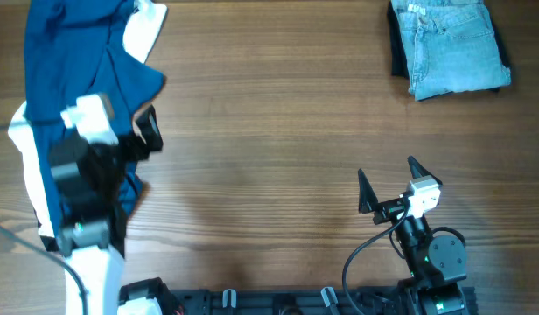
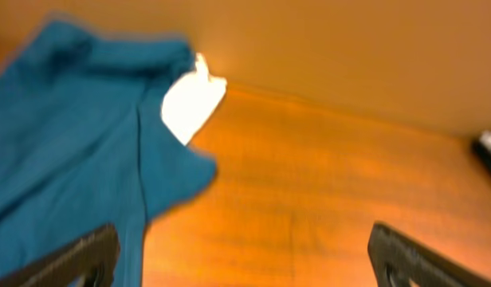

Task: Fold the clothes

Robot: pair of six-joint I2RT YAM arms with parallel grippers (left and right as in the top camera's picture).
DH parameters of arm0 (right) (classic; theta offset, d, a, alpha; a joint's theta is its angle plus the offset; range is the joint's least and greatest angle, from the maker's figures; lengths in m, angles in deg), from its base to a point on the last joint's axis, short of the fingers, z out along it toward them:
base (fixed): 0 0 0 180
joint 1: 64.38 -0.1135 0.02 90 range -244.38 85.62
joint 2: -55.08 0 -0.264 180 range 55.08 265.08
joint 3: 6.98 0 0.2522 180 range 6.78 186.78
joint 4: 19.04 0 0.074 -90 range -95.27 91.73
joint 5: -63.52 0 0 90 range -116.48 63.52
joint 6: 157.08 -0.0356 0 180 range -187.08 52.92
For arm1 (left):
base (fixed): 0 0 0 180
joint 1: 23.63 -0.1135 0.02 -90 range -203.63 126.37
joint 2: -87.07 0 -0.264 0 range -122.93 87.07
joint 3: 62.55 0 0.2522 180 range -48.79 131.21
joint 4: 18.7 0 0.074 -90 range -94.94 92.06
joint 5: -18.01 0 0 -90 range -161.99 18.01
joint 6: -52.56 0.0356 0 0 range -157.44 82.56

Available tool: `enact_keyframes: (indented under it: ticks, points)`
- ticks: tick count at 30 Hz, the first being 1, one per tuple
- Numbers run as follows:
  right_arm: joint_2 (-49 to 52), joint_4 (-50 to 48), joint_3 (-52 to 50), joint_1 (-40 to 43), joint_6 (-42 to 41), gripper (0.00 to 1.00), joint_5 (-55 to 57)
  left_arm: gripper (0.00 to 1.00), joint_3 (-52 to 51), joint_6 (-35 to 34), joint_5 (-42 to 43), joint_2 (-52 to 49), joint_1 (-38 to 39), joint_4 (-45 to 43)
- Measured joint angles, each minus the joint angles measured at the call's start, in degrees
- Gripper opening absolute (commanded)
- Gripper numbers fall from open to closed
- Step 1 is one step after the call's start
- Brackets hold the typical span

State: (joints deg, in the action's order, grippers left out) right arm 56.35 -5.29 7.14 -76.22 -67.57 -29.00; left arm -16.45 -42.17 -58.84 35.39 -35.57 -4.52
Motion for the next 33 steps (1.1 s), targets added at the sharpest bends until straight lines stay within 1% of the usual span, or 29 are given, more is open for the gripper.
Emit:
enact_keyframes:
  ticks: [4,6,9,13,16,22,25,33]
  points:
    - [0.0,0.0,0.0,0.0,0.0,1.0,0.0,1.0,-16.8,0.0,0.0,13.1,0.0,-13.5]
    - [0.0,0.0,0.0,0.0,0.0,1.0,0.0,1.0,-22.8,0.0,0.0,19.4,0.0,-16.0]
    - [0.0,0.0,0.0,0.0,0.0,1.0,0.0,1.0,-27.3,0.0,0.0,26.3,0.3,-16.1]
    - [0.0,0.0,0.0,0.0,0.0,1.0,0.0,1.0,-29.7,0.0,-1.4,34.6,2.9,-14.0]
    - [0.0,0.0,0.0,0.0,0.0,1.0,0.0,1.0,-30.9,0.0,-1.7,39.6,3.5,-11.9]
    - [0.0,0.0,0.0,0.0,0.0,1.0,0.0,1.0,-31.6,0.0,-2.2,48.2,5.6,-2.1]
    - [0.0,0.0,0.0,0.0,0.0,1.0,0.0,1.0,-31.7,0.0,-2.3,50.7,6.0,2.8]
    - [0.0,0.0,0.0,0.0,0.0,1.0,0.0,1.0,-31.7,0.0,-2.4,50.8,6.0,2.8]
